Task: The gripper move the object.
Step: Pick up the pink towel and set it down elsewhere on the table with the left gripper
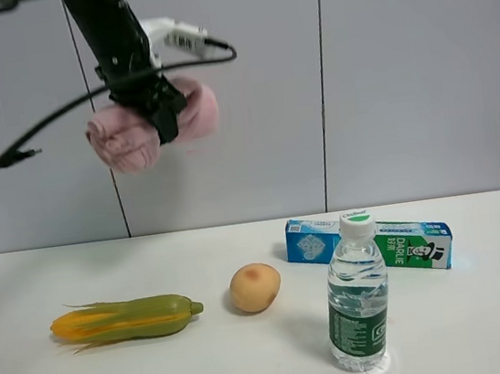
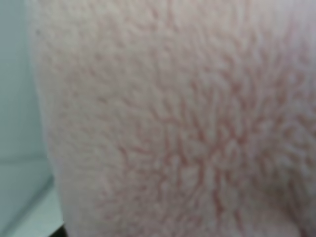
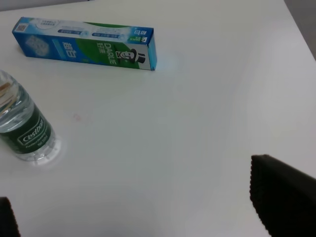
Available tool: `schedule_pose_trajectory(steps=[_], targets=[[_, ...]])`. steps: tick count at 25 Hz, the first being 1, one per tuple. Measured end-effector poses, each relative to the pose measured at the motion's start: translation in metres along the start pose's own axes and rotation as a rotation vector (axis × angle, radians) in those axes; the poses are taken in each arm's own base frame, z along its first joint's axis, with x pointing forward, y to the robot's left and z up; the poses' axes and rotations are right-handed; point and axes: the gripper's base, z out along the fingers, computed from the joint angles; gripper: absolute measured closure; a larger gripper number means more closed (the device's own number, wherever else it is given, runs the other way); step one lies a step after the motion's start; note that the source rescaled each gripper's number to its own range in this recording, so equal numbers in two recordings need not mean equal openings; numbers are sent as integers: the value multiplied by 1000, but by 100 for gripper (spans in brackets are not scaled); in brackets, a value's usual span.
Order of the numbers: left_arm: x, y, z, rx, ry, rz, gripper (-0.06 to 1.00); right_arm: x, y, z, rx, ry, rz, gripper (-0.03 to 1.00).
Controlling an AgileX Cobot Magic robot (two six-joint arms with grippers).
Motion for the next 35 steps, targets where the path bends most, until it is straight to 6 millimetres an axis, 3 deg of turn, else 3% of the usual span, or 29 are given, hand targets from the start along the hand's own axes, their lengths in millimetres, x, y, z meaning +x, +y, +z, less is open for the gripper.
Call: schedule_pose_trajectory(steps=[2,5,14,17,20,27,35], targets=[[-14,-10,-35,-16,-79,99,94,0,0,0,0,0,0,-3],[-31,-33,-67,-32,-181,268,94,0,0,0,0,0,0,-3],[-71,-115,-91,36,-434,632,94,0,0,0,0,0,0,-3],[-79,-144,-84,72,-492,751,94,0,0,0,0,0,0,-3],[-86,-169,-63,99,-546,841,94,0,0,0,0,0,0,-3],[-94,-203,-23,162,-639,843,94,0,0,0,0,0,0,-3],[-91,-259,-22,262,-642,986,94,0,0,0,0,0,0,-3]])
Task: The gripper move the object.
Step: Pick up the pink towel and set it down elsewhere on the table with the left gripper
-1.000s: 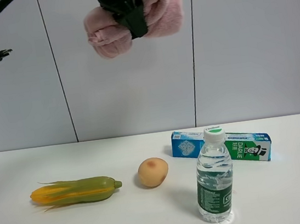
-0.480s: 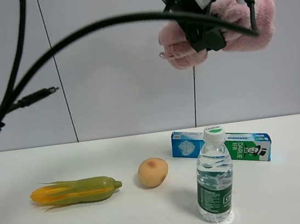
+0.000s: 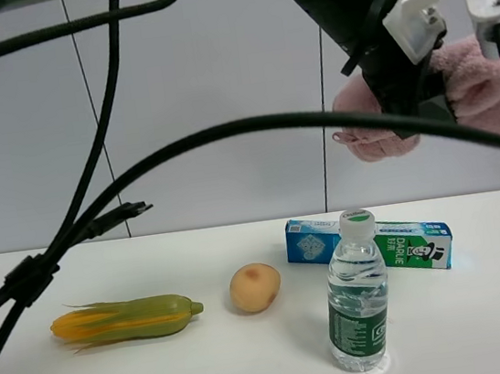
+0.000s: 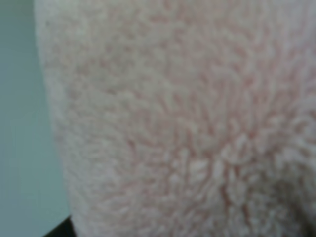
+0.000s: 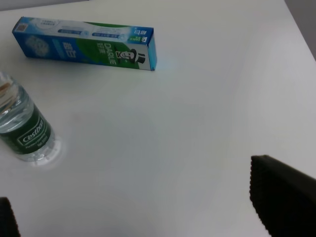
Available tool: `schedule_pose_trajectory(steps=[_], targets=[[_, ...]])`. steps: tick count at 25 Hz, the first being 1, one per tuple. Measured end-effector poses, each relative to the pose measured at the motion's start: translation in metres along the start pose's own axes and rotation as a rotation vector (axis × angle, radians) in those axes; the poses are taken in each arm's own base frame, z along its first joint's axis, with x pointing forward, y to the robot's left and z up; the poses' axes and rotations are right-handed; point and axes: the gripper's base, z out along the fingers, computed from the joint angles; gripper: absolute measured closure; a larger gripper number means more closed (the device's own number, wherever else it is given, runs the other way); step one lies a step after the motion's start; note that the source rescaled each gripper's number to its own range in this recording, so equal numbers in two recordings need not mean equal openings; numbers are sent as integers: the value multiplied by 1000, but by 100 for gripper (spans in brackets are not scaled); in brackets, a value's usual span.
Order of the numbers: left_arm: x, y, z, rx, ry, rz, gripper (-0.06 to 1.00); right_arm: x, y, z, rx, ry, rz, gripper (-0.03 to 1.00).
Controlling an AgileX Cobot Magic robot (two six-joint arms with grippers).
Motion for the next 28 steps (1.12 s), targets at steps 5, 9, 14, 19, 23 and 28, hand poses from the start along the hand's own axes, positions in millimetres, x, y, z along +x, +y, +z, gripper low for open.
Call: schedule_pose_trajectory(steps=[5,9,14,19,23,28], targets=[[-11,-23,27,54,-12,295,94,0,0,0,0,0,0,-3],[-4,-34,45,85,-21,563,94,0,0,0,0,0,0,-3],[2,-45,65,92,-58,676,94,0,0,0,0,0,0,-3],[6,-51,77,85,-74,686,94,0,0,0,0,0,0,-3],[10,-56,85,94,-73,683,94,0,0,0,0,0,0,-3],[17,-69,101,130,-75,670,94,0,0,0,0,0,0,-3]])
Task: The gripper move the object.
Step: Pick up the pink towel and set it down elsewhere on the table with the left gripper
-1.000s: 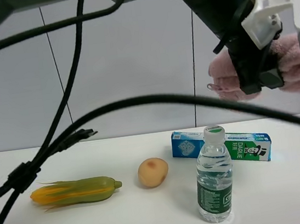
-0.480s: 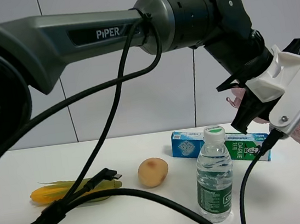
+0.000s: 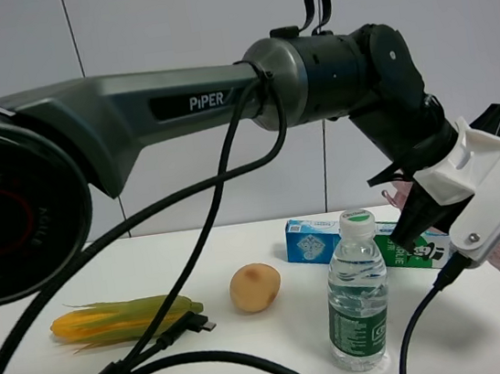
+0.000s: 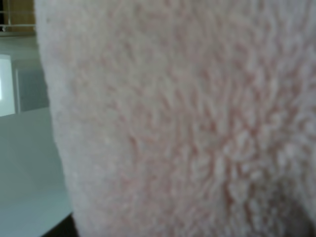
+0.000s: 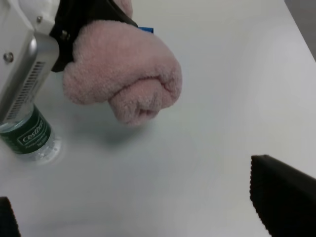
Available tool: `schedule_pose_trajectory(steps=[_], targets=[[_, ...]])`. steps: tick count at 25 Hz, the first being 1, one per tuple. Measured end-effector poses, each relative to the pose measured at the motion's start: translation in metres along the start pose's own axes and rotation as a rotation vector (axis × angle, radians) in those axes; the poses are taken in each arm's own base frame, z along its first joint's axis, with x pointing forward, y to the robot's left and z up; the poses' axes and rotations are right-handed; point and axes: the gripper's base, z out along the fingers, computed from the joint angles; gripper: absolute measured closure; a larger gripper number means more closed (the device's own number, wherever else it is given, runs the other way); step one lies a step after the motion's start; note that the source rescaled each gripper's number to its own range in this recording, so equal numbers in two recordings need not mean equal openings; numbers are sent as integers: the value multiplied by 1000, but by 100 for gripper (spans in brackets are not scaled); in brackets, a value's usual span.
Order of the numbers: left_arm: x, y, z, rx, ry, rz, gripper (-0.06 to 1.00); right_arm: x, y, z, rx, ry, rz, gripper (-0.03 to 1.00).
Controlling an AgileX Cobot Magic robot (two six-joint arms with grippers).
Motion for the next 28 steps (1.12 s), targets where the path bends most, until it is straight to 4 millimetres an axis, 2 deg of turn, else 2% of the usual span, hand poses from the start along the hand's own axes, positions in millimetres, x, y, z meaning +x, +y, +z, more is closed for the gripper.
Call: schedule_pose_trajectory(steps=[10,24,25,28], targets=[[-7,-15,21,33,-24,23,94,0,0,0,0,0,0,-3],[-4,-28,33,80,-11,59,94,0,0,0,0,0,0,-3],[-4,-28,33,80,-11,59,93,0,0,0,0,0,0,-3],[-4,-28,33,80,-11,58,79,0,0,0,0,0,0,-3]])
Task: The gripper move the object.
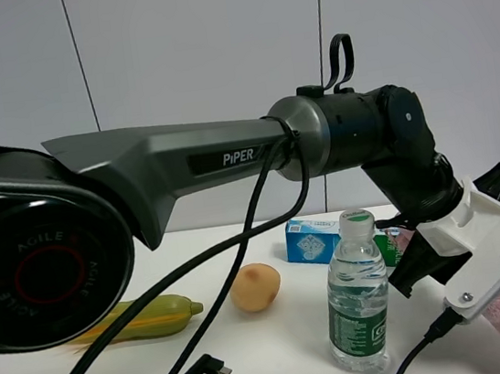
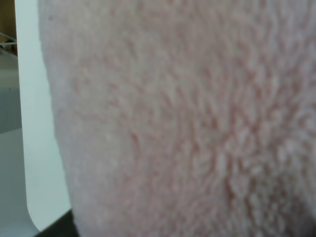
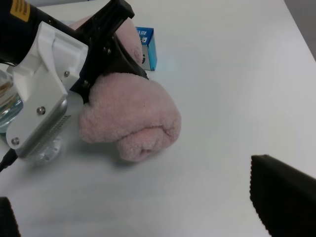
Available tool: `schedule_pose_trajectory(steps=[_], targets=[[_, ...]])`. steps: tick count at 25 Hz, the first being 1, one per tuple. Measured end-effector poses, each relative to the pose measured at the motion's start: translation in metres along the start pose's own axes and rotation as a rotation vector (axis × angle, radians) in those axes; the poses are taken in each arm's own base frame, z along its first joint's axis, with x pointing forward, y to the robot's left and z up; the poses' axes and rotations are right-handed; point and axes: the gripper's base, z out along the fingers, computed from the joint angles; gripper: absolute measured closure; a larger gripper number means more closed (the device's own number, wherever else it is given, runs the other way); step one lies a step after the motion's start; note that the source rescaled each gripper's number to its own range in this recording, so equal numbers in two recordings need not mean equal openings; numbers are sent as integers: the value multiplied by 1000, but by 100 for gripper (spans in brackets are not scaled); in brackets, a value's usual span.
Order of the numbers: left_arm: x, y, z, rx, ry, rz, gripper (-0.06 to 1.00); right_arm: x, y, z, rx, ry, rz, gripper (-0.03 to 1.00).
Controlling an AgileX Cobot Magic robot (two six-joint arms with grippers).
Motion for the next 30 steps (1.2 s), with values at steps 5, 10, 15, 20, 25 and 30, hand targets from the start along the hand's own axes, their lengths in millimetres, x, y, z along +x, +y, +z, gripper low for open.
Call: schedule_pose_trajectory(steps=[5,10,15,20,25,30], targets=[[0,0,0,1,2,1,72,0,0,0,0,0,0,-3],[1,0,0,-3,6,-43,56,0,0,0,0,0,0,-3],[6,3,-1,-38,32,-128,22,0,0,0,0,0,0,-3],[8,3,-1,-44,48,-125,19,0,0,0,0,0,0,-3],[8,6,-5,-51,51,-124,19,0,0,0,0,0,0,-3],[6,27,-36,-94,55,-132,19,0,0,0,0,0,0,-3]])
